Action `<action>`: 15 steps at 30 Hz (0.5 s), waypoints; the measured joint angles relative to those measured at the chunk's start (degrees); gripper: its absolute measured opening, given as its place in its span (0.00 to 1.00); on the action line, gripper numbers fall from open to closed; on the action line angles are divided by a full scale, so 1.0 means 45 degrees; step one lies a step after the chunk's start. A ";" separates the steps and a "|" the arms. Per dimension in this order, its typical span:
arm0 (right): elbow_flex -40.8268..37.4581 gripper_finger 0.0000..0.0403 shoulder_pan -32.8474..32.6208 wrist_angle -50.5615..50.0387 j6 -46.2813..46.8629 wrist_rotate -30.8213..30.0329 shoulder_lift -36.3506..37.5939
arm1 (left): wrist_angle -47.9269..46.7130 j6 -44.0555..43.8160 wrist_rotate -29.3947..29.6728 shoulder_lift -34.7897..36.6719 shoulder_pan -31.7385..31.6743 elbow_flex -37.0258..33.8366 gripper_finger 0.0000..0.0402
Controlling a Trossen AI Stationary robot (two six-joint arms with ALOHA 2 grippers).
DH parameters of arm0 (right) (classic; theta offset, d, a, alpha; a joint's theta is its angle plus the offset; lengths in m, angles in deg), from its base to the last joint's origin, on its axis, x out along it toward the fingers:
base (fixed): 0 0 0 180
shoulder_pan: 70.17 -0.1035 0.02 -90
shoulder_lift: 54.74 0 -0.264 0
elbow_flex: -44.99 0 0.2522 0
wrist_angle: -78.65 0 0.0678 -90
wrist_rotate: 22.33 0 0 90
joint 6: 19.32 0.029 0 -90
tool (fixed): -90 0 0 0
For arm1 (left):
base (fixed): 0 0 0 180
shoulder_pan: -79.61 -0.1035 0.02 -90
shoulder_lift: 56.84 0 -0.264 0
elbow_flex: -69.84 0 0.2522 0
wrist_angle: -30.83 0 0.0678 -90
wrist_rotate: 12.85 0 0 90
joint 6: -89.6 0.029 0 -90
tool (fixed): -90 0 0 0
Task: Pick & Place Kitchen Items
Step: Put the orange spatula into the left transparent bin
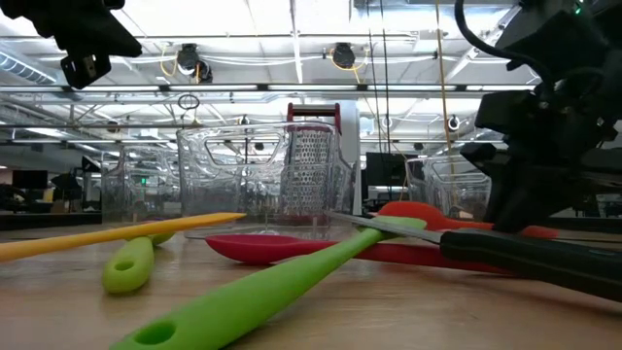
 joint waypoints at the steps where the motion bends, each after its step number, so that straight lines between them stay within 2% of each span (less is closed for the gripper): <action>1: 0.0003 0.05 0.0000 0.0088 -0.0029 0.0007 0.0004 | -0.0001 0.0000 0.0000 -0.0004 0.0000 0.0000 0.04; 7: 0.0421 0.05 0.0000 0.0003 -0.0555 -0.0242 0.0160 | 0.0026 -0.0015 -0.0005 0.0001 0.0000 0.0000 0.02; 15: 0.1373 0.05 -0.0006 -0.1273 -0.0877 -0.0277 0.1029 | 0.0062 -0.0026 -0.0010 0.0001 0.0000 0.0005 0.10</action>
